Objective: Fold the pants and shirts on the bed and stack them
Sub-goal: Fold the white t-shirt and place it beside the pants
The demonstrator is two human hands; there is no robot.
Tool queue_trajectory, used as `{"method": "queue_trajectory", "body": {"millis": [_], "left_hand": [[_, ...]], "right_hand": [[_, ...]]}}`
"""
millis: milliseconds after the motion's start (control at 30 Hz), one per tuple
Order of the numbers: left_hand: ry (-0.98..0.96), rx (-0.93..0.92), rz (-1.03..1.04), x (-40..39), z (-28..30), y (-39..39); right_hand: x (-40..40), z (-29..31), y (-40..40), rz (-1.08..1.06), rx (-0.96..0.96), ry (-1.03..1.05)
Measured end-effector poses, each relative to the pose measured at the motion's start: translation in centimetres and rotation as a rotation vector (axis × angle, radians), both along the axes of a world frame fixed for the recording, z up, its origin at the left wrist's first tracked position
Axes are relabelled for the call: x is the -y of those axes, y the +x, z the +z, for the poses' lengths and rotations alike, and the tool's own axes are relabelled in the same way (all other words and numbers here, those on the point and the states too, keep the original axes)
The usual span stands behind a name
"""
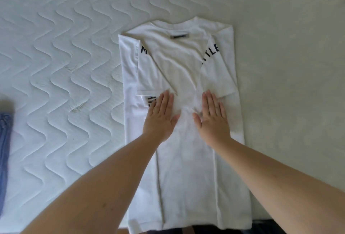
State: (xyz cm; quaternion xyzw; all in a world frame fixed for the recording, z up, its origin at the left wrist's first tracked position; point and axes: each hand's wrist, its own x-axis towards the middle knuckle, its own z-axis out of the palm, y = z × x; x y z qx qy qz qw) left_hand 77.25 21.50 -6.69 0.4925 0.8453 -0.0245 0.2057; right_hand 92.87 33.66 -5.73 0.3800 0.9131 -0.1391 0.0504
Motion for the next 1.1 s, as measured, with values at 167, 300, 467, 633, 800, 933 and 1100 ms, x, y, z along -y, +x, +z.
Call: {"method": "queue_trajectory", "body": {"millis": [167, 300, 467, 633, 800, 933, 1100], "left_hand": [[0.058, 0.067, 0.023, 5.8, -0.4, 9.0], [-0.005, 0.113, -0.007, 9.6, -0.4, 14.7], [-0.061, 0.229, -0.068, 14.6, 1.6, 17.9], [0.086, 0.275, -0.008, 17.8, 4.7, 18.4], [0.108, 0.235, 0.780, 21.2, 6.2, 15.5], [-0.054, 0.393, 1.268, 23.5, 5.4, 14.3], [-0.103, 0.583, 1.230, 25.0, 5.7, 13.9]], "right_hand": [[6.7, 0.3, 7.6, -0.158, 0.108, -0.079], [11.9, 0.3, 12.3, -0.072, 0.170, -0.142], [15.6, 2.3, 16.6, 0.039, 0.237, -0.263], [15.0, 5.3, 19.1, -0.041, 0.085, -0.246], [12.8, 5.5, 20.6, -0.760, 0.150, -0.384], [11.9, 5.1, 21.9, -0.704, 0.257, -0.543], [12.2, 6.2, 22.1, -0.749, 0.103, -0.844]]}}
